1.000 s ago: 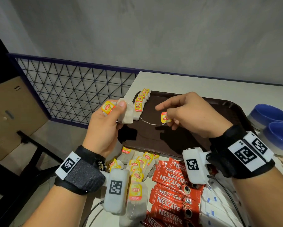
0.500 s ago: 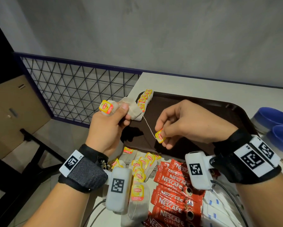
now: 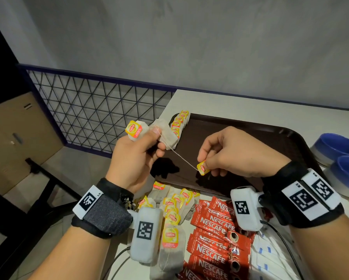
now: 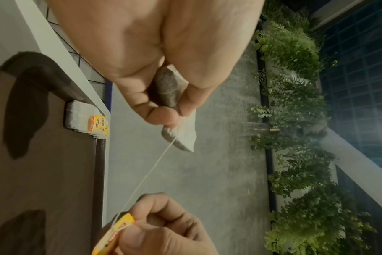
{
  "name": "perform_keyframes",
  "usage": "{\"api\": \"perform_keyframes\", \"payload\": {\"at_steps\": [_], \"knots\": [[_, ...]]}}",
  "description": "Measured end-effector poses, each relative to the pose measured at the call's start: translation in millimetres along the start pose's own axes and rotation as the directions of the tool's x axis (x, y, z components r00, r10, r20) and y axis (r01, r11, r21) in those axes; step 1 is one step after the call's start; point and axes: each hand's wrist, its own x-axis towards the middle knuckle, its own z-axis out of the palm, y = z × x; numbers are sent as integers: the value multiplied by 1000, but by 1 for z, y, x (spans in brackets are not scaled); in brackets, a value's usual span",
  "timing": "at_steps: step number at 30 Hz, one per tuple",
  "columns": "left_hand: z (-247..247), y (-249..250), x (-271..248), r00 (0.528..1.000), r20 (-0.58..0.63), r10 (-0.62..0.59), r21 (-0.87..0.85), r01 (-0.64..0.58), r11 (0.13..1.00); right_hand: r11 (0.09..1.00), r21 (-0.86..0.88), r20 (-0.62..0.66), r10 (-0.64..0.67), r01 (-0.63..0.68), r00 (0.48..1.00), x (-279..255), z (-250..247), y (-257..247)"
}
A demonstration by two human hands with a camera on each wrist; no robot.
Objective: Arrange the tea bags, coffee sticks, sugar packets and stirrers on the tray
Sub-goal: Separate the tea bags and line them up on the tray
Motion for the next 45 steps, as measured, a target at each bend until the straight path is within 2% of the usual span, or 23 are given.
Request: {"api": "perform_keyframes", "payload": {"at_steps": [4, 10, 15, 19, 23, 27, 31, 36, 41, 45], "knots": [[3, 2, -3, 998, 9, -64, -17, 64, 998, 998, 56, -53, 21, -18, 998, 2, 0, 2], [1, -3, -6, 979, 198, -53, 102, 33, 994, 997, 70, -194, 49, -36, 980, 6, -2, 5], [2, -8, -9, 953, 295, -64, 240, -10, 971, 992, 102, -289, -43, 75, 956, 3, -3, 6], [1, -11, -10, 940, 329, -84, 319, -27, 947, 977, 161, -279, -94, 143, 956, 1, -2, 1], [-1, -14, -9, 940, 329, -89, 376, -43, 926, 946, 237, -277, -152, 220, 949, -2, -2, -3], [0, -15, -8, 943, 322, -82, 389, -52, 920, 940, 177, -293, -234, 293, 927, -4, -1, -5], [0, -14, -8, 957, 281, -79, 395, -40, 918, 914, 227, -308, -260, 336, 915, -4, 0, -6], [1, -16, -5, 978, 182, -103, 301, 45, 953, 920, 123, -264, -332, 373, 905, -9, 0, -12], [2, -13, -6, 979, 180, -93, 218, 53, 975, 934, 66, -199, -332, 351, 922, -8, 1, -12], [3, -10, -7, 974, 206, -99, 139, 71, 988, 948, 25, -198, -305, 316, 931, -7, 4, -11]]}}
